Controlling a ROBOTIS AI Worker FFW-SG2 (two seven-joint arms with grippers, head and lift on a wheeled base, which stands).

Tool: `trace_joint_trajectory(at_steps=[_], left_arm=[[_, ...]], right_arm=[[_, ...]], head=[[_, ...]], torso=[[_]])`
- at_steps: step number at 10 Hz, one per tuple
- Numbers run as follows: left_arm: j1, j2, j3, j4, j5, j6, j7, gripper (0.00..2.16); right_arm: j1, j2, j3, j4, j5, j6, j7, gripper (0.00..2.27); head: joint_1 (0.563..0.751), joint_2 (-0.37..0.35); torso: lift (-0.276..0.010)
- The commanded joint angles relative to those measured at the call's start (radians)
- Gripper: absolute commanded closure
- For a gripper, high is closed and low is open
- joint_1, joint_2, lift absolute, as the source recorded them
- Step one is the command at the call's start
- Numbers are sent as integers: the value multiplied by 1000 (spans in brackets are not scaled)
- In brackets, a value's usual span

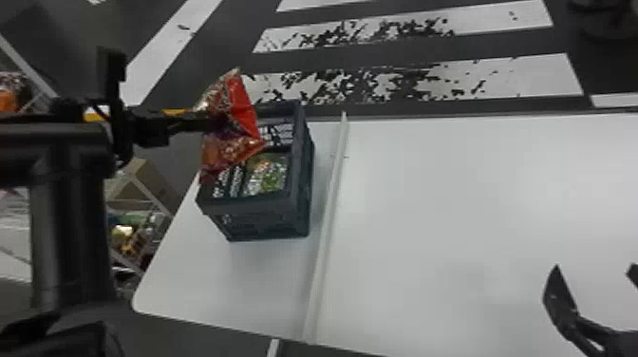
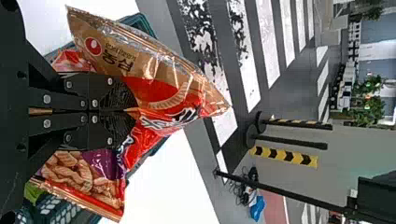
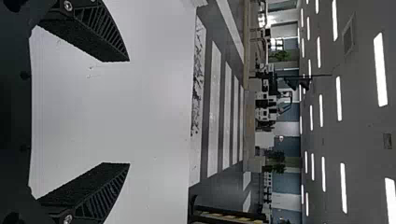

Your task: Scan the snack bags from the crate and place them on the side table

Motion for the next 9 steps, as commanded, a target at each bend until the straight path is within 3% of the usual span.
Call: trace_joint_trajectory(at_steps=[1,4,7,9], left_arm=[[2,-14,-8,-66,45,124,-7,2135],[26,-108,-36,-216,78,296,5,2135],[43,-255,-124,-348,80,403,46,2135],[58,-329,-217,-368,80,431,97,2135]], right_arm=[[1,0,0,0,0,0,0,73],[1,0,-3,0,0,0,0,73],[1,0,-8,0,-6,-3,0,73],[1,0,-20,0,-23,-9,0,73]], head=[[695,275],[695,222],[695,128],[695,51]], torso=[[-94],[-94],[-94],[-94]])
